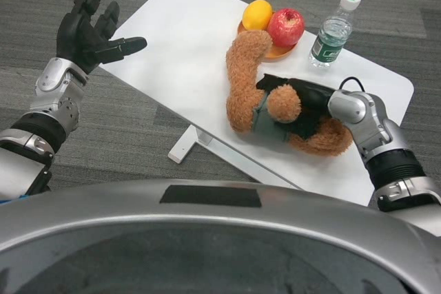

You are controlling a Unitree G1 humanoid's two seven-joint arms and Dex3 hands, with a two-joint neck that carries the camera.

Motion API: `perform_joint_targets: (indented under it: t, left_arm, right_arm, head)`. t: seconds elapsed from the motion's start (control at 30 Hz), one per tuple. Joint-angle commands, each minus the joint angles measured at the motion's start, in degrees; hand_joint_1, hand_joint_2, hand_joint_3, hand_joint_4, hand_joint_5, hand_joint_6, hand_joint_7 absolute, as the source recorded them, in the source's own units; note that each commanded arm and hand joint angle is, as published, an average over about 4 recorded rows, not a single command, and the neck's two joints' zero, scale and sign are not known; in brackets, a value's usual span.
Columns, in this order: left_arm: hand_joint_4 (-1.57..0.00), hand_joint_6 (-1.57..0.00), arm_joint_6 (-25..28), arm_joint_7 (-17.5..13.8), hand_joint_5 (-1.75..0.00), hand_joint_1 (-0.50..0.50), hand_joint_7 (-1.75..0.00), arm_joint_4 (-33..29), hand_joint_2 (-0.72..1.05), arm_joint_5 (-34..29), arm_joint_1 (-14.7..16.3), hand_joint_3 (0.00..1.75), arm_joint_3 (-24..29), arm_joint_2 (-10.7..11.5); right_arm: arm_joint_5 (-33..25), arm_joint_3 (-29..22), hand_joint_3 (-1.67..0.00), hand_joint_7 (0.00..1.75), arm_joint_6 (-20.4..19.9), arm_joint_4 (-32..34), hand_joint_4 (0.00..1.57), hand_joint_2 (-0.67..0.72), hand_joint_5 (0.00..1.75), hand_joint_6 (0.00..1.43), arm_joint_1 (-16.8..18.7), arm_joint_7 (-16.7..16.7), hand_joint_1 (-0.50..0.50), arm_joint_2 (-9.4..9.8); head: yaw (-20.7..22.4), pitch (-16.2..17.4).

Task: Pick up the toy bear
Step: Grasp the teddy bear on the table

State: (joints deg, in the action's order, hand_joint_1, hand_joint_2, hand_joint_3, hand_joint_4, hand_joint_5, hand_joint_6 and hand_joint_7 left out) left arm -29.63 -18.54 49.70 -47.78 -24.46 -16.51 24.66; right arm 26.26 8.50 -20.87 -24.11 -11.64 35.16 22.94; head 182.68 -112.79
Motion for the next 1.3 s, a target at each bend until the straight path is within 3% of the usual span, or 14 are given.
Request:
perform_joint_targets:
  t: [0.03,0.13,0.2,0.3,0.47,0.7,0.87,1.1,1.3]
  left_arm:
    - [0.00,0.00,-0.7,0.2,0.00,0.37,-0.16,0.5,0.52,0.0,0.1,0.09,0.2,-0.4]
    - [0.00,0.00,-0.7,0.2,0.00,0.37,-0.14,0.5,0.52,0.0,0.1,0.09,0.2,-0.4]
    - [0.00,0.00,-0.7,0.2,0.00,0.37,-0.16,0.5,0.52,0.0,0.1,0.09,0.2,-0.4]
    - [0.00,0.00,-0.8,0.2,0.00,0.37,-0.14,0.5,0.52,0.0,0.1,0.07,0.2,-0.6]
    - [0.00,0.00,-0.9,0.2,0.00,0.39,-0.17,0.5,0.52,0.0,0.2,0.07,0.2,-0.7]
    - [0.00,0.00,-0.9,0.2,0.00,0.39,-0.14,0.5,0.52,0.0,0.2,0.09,0.4,-0.9]
    - [0.00,0.00,-0.9,0.2,0.00,0.39,-0.14,0.5,0.52,0.0,0.2,0.07,0.8,-1.0]
    - [0.00,0.00,-1.2,0.2,0.00,0.39,-0.14,0.4,0.52,0.0,0.1,0.09,1.0,-1.2]
    - [0.00,0.00,-1.6,0.2,0.00,0.39,-0.14,-0.7,0.52,0.0,0.1,0.09,1.3,-1.3]
  right_arm:
    - [-7.8,-0.9,-1.59,1.52,0.7,-3.4,0.01,-0.48,1.33,0.14,1.9,0.4,-0.46,-0.31]
    - [-19.0,-1.1,-1.59,1.61,-1.2,-4.6,0.06,-0.48,1.43,0.36,2.8,-0.8,-0.46,-0.48]
    - [-24.8,-1.1,-1.59,1.57,-1.8,-4.6,0.13,-0.49,1.48,0.54,3.7,-1.5,-0.46,-0.83]
    - [-26.8,-1.4,-1.59,1.54,-1.7,-3.0,0.22,-0.53,1.55,0.71,4.7,-1.6,-0.46,-1.12]
    - [-29.3,-1.6,-1.59,1.54,-1.7,1.4,0.36,-0.54,1.55,0.79,5.9,-2.0,-0.46,-1.43]
    - [-33.0,-2.0,-1.59,1.54,-2.5,7.9,0.56,-0.56,1.55,0.93,6.5,-6.9,-0.46,-1.98]
    - [-35.3,-2.2,-1.59,1.45,-3.1,15.1,0.95,-0.60,1.62,1.17,6.7,-14.4,-0.46,-2.37]
    - [-41.9,-0.8,-1.59,1.40,-9.6,19.8,1.06,-0.60,1.65,1.23,6.9,-27.6,-0.46,-2.77]
    - [-48.1,2.5,-1.59,1.40,-17.5,20.4,1.08,-0.60,1.65,1.23,6.8,-38.5,-0.46,-2.99]
  head:
    - [-0.1,-0.1]
    - [-0.2,-0.2]
    - [0.0,-0.3]
    - [-0.2,-0.4]
    - [-0.3,-0.5]
    - [0.0,-1.2]
    - [0.6,-2.8]
    - [0.7,-3.9]
    - [-0.1,-4.9]
